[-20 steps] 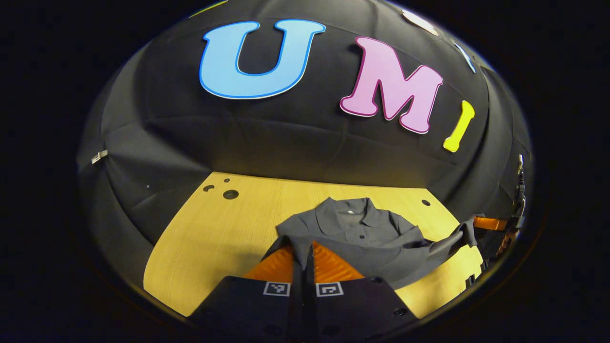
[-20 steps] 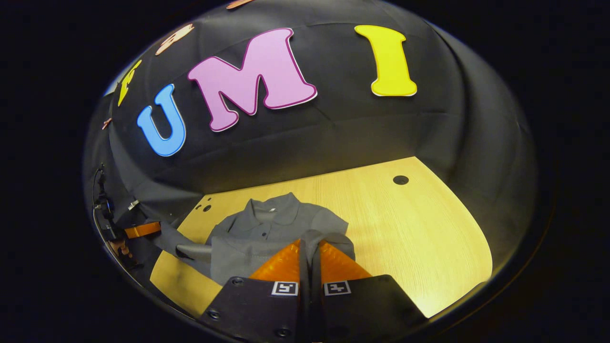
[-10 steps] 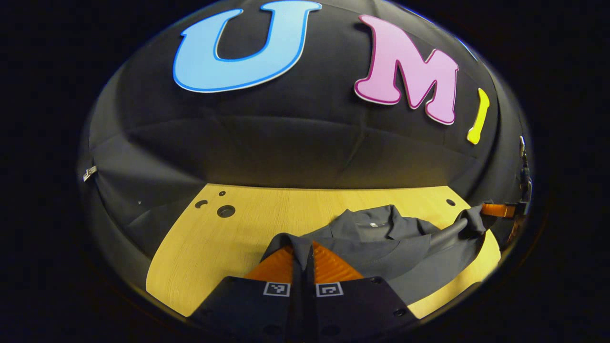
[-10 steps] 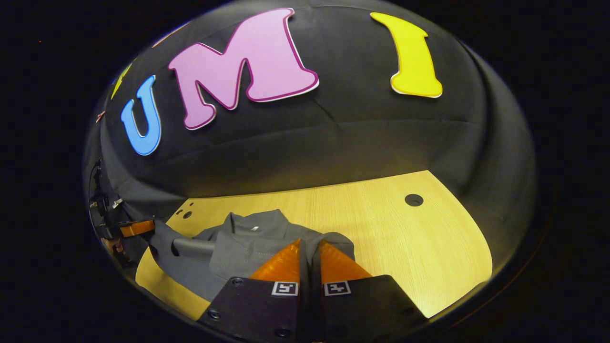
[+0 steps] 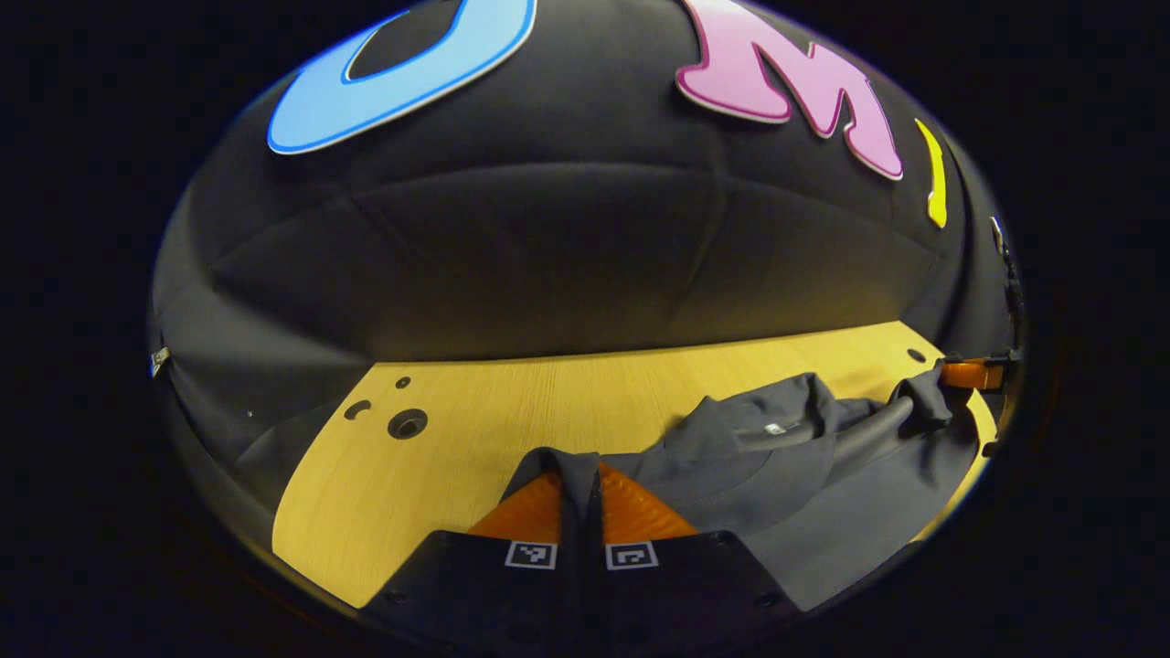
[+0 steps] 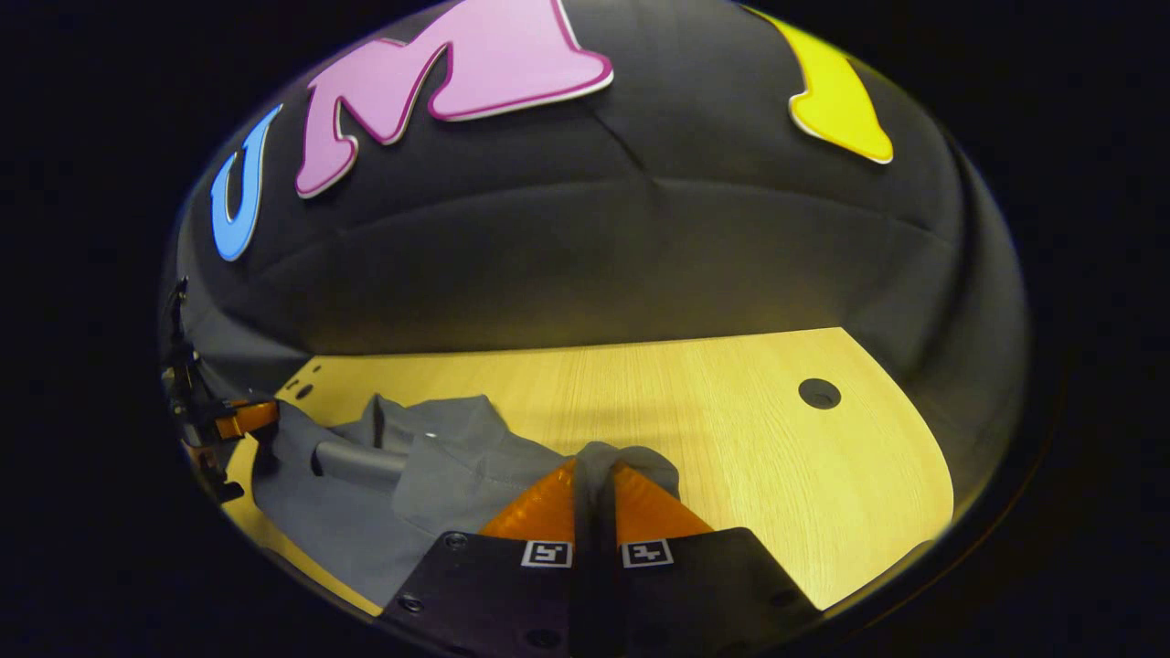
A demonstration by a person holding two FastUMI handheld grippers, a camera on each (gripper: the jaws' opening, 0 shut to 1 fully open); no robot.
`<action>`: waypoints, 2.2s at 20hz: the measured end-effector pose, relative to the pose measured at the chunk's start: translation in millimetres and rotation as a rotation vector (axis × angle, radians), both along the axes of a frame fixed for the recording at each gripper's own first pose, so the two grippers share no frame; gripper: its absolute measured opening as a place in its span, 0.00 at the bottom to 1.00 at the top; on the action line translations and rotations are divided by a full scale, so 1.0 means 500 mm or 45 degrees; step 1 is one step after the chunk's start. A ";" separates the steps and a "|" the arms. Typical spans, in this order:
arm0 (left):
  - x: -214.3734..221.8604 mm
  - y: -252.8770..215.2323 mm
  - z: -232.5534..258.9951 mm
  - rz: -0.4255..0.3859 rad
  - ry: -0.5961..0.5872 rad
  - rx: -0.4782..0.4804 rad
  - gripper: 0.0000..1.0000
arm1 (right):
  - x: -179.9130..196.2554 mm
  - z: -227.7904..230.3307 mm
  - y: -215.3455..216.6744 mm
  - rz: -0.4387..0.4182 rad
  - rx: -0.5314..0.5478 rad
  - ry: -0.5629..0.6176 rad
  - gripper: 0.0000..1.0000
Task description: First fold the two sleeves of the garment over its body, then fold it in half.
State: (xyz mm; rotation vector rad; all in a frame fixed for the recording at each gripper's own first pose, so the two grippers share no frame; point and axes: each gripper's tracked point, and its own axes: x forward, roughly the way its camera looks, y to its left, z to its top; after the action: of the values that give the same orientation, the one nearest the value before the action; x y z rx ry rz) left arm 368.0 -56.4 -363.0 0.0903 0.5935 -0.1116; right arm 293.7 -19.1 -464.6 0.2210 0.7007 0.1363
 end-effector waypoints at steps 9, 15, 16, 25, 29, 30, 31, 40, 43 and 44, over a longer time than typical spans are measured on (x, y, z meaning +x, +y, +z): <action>0.005 0.009 -0.074 0.065 0.072 0.042 0.17 | -0.017 -0.070 0.003 -0.008 -0.021 0.120 0.18; -0.040 0.009 -0.073 0.070 0.148 0.078 0.64 | -0.062 -0.044 -0.015 -0.015 -0.070 0.184 0.67; -0.052 0.005 -0.068 0.062 0.151 0.068 0.75 | -0.070 -0.034 -0.013 -0.011 -0.073 0.180 0.66; -0.194 -0.028 0.057 -0.038 0.096 0.001 0.98 | -0.188 0.126 0.019 0.081 -0.043 0.112 0.91; -0.282 -0.038 0.140 -0.078 0.034 -0.031 0.98 | -0.249 0.229 0.025 0.095 -0.007 0.030 0.94; -0.306 -0.042 0.163 -0.085 0.015 -0.038 0.98 | -0.268 0.254 0.027 0.102 -0.001 0.009 0.94; -0.328 -0.046 0.182 -0.091 -0.001 -0.044 0.98 | -0.282 0.274 0.026 0.103 0.005 -0.011 0.94; -0.553 -0.093 0.291 -0.140 -0.075 -0.123 0.98 | -0.445 0.372 0.054 0.195 0.089 -0.110 0.95; -0.612 -0.098 0.293 -0.126 -0.064 -0.117 0.98 | -0.476 0.394 0.043 0.243 0.092 -0.168 0.95; -0.629 -0.100 0.293 -0.109 -0.060 -0.111 0.98 | -0.483 0.404 0.038 0.251 0.090 -0.189 0.96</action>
State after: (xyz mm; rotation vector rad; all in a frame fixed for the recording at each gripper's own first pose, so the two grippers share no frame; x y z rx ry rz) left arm 53.7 -106.3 -216.3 0.0335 0.5370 -0.2180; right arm 52.4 -0.2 -262.8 0.2071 0.5693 0.3624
